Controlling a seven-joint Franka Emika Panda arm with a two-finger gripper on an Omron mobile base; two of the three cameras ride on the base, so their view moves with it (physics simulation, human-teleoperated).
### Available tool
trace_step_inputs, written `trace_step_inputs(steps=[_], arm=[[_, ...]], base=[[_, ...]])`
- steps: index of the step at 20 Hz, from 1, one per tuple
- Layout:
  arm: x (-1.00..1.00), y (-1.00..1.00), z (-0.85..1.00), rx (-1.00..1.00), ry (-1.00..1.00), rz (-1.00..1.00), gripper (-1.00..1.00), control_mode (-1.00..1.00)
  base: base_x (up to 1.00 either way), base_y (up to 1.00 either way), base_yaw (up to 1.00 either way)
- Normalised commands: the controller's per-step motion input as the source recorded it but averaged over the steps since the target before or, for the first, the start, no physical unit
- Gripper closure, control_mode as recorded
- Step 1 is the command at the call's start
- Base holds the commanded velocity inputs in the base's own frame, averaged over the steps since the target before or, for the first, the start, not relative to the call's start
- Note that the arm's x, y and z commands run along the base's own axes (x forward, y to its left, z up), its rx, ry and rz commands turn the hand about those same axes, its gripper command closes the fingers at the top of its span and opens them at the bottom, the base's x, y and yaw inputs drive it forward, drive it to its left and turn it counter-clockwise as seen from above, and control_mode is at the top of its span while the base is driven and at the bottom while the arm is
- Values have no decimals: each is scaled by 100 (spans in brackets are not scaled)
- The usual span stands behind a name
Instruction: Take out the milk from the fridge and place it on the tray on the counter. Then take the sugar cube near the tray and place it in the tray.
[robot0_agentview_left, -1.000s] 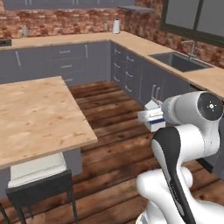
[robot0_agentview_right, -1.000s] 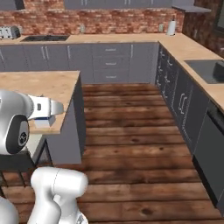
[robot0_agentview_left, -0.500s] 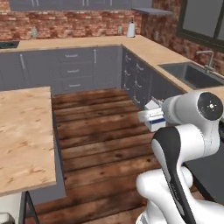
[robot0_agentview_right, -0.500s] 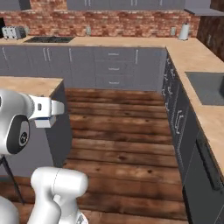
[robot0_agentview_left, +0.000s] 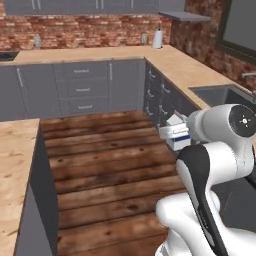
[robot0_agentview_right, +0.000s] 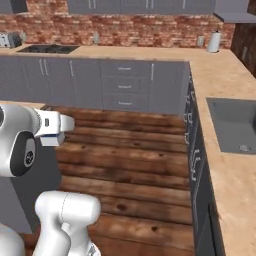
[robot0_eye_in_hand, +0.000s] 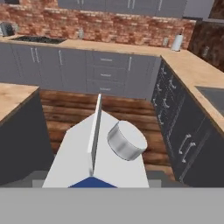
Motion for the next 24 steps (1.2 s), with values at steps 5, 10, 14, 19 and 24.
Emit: trace_step_inputs(steps=[5, 10, 14, 19, 24], arm=[[0, 0, 0, 0, 0, 0, 100, 100], [0, 0, 0, 0, 0, 0, 100, 100], [0, 0, 0, 0, 0, 0, 100, 100], [0, 0, 0, 0, 0, 0, 100, 100], [0, 0, 0, 0, 0, 0, 100, 100]], base=[[100, 24, 0], [100, 22, 0], [100, 29, 0], [100, 18, 0], [100, 16, 2]])
